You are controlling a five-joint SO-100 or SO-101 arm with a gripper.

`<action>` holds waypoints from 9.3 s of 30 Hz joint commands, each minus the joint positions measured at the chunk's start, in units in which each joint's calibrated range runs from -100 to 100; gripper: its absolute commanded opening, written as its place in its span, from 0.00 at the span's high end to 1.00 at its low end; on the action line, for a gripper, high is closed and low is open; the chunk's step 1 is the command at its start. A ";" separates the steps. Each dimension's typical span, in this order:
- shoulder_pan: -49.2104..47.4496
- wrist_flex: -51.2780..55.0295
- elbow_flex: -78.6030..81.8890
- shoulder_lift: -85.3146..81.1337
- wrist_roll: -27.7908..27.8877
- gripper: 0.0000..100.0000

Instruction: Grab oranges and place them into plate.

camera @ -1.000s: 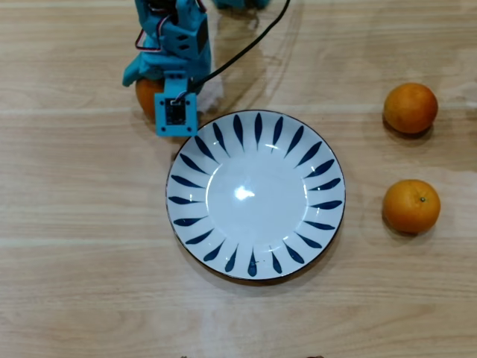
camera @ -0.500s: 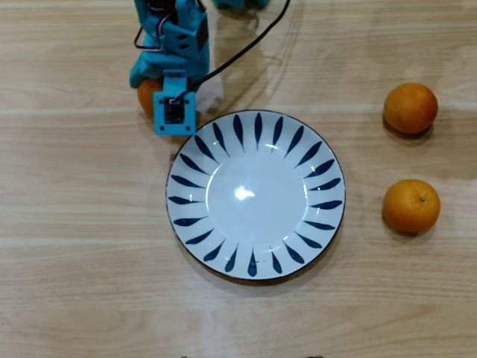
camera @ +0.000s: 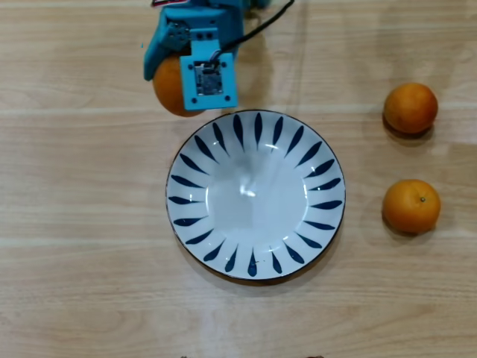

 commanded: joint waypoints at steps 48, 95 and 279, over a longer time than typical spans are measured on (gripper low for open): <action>-38.39 -4.78 -2.52 -0.88 -9.72 0.82; -53.64 -17.68 -29.77 44.77 -23.88 0.61; -5.41 -46.98 25.55 -9.59 8.16 0.66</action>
